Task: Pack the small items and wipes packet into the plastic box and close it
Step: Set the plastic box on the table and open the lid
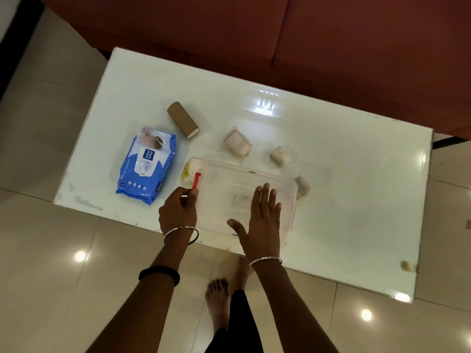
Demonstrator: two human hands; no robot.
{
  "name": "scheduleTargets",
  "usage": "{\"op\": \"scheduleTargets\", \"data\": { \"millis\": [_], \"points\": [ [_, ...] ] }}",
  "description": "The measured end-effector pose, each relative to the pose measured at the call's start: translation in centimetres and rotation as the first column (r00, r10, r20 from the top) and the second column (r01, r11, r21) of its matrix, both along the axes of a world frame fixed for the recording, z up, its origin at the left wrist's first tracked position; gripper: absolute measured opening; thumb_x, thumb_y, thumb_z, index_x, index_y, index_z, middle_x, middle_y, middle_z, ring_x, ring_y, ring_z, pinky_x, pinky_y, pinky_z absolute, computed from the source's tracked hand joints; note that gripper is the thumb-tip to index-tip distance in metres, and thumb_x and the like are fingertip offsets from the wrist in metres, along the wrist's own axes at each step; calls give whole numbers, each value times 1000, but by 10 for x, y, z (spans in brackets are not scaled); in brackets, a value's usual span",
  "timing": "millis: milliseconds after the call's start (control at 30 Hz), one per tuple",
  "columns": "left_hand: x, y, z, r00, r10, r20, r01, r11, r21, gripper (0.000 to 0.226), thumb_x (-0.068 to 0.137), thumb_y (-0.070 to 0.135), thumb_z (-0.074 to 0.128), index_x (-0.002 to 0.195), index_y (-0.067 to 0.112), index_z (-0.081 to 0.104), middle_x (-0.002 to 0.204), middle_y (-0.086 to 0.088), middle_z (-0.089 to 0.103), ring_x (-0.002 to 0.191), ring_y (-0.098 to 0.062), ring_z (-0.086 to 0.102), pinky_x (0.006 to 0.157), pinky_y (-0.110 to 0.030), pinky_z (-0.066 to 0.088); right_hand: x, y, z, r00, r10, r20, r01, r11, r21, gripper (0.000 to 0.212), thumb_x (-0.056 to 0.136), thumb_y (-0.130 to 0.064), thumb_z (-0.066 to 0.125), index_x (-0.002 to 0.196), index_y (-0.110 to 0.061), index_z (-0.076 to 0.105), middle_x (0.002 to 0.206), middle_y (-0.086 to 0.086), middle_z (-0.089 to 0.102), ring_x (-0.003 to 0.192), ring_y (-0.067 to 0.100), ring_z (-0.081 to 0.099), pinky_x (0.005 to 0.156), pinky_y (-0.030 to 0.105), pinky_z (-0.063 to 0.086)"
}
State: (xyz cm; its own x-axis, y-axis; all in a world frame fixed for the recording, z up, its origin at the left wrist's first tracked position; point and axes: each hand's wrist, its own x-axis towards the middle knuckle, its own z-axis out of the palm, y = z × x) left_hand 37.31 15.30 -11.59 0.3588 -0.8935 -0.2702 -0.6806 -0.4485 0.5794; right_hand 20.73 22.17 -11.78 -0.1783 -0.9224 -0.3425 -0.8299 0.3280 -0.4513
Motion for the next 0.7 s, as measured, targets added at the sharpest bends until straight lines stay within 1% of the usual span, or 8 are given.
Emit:
{"op": "scheduleTargets", "data": {
  "millis": [200, 267, 367, 433, 467, 533, 600, 700],
  "points": [
    [3, -2, -6, 999, -22, 42, 23, 999, -29, 29, 92, 38, 54, 94, 12, 68, 86, -9, 74, 80, -29, 67, 66, -25, 37, -1, -2, -6, 1000, 15, -19, -14, 998, 61, 101, 85, -69, 38, 154, -12, -9, 162, 6, -20, 149, 25, -23, 123, 44, -6],
    [8, -5, -12, 1000, 4, 14, -4, 1000, 14, 29, 93, 36, 52, 90, 12, 68, 80, -9, 72, 78, -29, 66, 66, -26, 39, -1, -2, -5, 1000, 18, -15, -17, 998, 68, 102, 83, -73, 31, 154, -12, -9, 162, 6, -20, 149, 24, -23, 123, 43, -6],
    [18, -13, -24, 981, 70, -179, -46, 990, 133, 30, 93, 35, 54, 85, 10, 69, 74, -10, 68, 73, -31, 68, 69, -34, 53, -2, -3, -3, 1000, 18, -10, -17, 997, 69, 104, 80, -76, 25, 154, -12, -8, 162, 6, -19, 149, 25, -22, 124, 43, -6],
    [24, -17, -29, 899, 201, -390, -103, 961, 257, 23, 90, 34, 60, 85, 13, 69, 81, -12, 69, 76, -30, 69, 71, -39, 59, -1, -4, -1, 1000, 25, -13, -24, 997, 71, 104, 80, -74, 27, 154, -12, -9, 162, 6, -19, 149, 26, -22, 124, 44, -5],
    [28, -18, -31, 849, 259, -461, -119, 943, 310, 19, 88, 33, 62, 84, 16, 68, 83, -10, 69, 76, -27, 69, 69, -38, 60, 0, -5, -1, 1000, 25, -15, -24, 997, 70, 103, 81, -73, 30, 154, -11, -9, 162, 6, -19, 149, 26, -21, 124, 44, -5],
    [33, -19, -35, 805, 294, -516, -99, 923, 372, 15, 87, 34, 64, 83, 20, 68, 82, -7, 69, 73, -20, 69, 60, -30, 59, 2, -6, 1, 999, 15, -44, -12, 997, 72, 102, 84, -68, 41, 155, -11, -6, 162, 8, -16, 150, 28, -19, 124, 46, -1],
    [36, -21, -40, 794, 302, -529, -79, 912, 402, 22, 86, 35, 64, 91, 15, 70, 83, -8, 70, 74, -20, 70, 58, -28, 59, 11, -9, 5, 996, 0, -91, 3, 999, 38, 96, 86, -59, 53, 156, -13, 6, 164, 10, -6, 151, 30, -11, 124, 50, 3],
    [36, -22, -49, 789, 298, -537, -51, 904, 425, 28, 86, 33, 64, 100, 9, 71, 86, -10, 71, 77, -23, 70, 66, -33, 60, 31, -27, 12, 988, 106, -110, -120, 984, -132, 72, 84, -48, 59, 146, -17, 40, 160, 10, 28, 151, 29, 14, 121, 55, 12]
  ]
}}
